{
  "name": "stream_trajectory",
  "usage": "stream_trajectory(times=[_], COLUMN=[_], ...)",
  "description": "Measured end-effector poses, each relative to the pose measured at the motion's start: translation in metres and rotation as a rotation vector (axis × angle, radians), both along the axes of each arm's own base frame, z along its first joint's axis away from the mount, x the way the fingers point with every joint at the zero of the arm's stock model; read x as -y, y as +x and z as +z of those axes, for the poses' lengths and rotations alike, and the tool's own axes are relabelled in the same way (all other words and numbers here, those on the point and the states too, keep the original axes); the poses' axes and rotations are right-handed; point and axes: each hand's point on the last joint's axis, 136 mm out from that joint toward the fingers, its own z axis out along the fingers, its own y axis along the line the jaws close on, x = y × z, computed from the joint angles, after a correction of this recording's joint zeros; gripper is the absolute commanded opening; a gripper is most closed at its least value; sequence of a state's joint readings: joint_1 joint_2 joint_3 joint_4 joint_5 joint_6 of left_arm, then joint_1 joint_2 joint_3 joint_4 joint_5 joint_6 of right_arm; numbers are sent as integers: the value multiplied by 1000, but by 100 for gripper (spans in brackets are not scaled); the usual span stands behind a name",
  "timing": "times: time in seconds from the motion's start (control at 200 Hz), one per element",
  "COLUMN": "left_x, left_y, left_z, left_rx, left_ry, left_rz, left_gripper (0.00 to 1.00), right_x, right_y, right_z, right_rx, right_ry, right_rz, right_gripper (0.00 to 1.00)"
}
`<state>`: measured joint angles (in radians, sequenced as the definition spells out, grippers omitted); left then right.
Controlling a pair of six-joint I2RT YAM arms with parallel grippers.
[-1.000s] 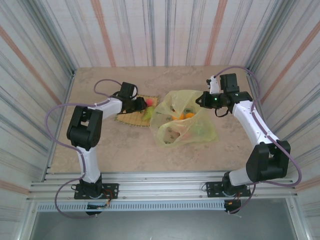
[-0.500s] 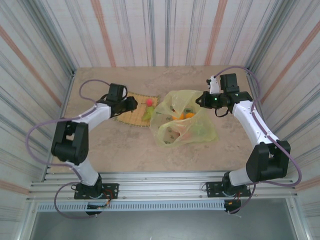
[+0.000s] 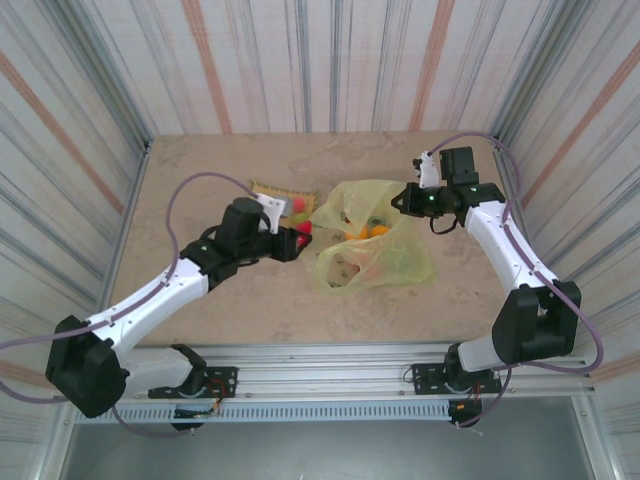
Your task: Place the fruits into the plastic bag
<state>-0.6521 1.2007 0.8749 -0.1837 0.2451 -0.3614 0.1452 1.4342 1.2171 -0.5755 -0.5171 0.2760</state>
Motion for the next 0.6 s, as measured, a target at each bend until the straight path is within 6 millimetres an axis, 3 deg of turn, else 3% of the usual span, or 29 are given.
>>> stream_trajectory(times=[0.145, 0.371, 0.596], left_x=[36, 89, 150], left_y=[-17, -8, 3], left_z=[-21, -47, -51], left_rx=[-40, -83, -53], left_ry=[50, 80, 39], left_rz=[-133, -249, -335], left_gripper=[53, 55, 57], right_x=[0, -6, -14], right_y=[0, -3, -3], right_z=[0, 0, 2], right_rx=[-1, -1, 2], right_ry=[0, -1, 1], right_rz=[0, 17, 36], right_gripper=[0, 0, 0])
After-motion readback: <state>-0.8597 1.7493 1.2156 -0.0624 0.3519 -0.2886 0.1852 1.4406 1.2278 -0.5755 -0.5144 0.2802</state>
